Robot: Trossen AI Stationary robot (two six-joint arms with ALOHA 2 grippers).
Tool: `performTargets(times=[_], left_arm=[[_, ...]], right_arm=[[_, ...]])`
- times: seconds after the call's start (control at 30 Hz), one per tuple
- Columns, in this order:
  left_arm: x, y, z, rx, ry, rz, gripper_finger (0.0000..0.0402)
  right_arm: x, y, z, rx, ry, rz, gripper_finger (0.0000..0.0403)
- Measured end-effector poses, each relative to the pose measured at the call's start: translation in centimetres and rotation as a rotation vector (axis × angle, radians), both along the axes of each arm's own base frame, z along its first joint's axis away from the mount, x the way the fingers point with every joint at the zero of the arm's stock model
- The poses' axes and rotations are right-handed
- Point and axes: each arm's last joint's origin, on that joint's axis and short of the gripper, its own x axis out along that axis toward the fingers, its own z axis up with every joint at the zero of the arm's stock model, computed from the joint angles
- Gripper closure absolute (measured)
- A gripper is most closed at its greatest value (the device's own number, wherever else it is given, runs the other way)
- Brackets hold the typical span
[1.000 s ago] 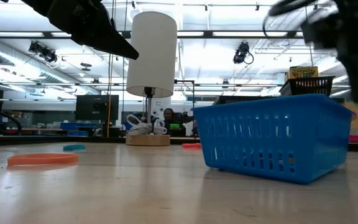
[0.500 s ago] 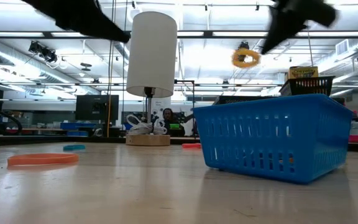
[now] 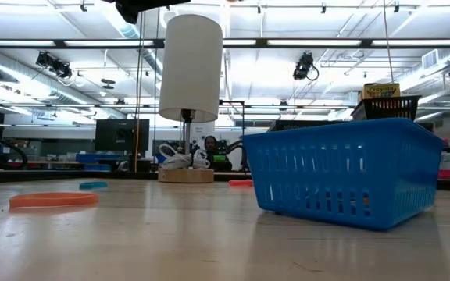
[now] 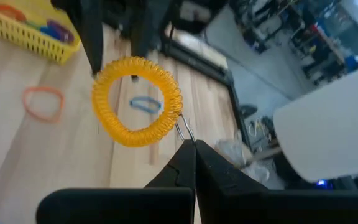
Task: Pick & Place Office Desk Supplies
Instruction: Put the yellow spring keychain into the yellow bin
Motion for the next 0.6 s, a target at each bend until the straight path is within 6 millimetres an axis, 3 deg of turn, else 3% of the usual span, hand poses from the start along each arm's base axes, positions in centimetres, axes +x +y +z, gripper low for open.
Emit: performTargets(times=[0.3,0.6], left_arm=[[0.9,1.1,1.0,-0.066,-0.093,-0.014,0.0282],[1.1,0.9,0.8,-0.114,-0.071,-0.195,0.0280]], right_arm=[[0.2,0.5,0.5,0.006,-0.048,0.022,0.0403],[0.1,0.3,0.4,-0.024,-0.042,-0.004,0.0403]])
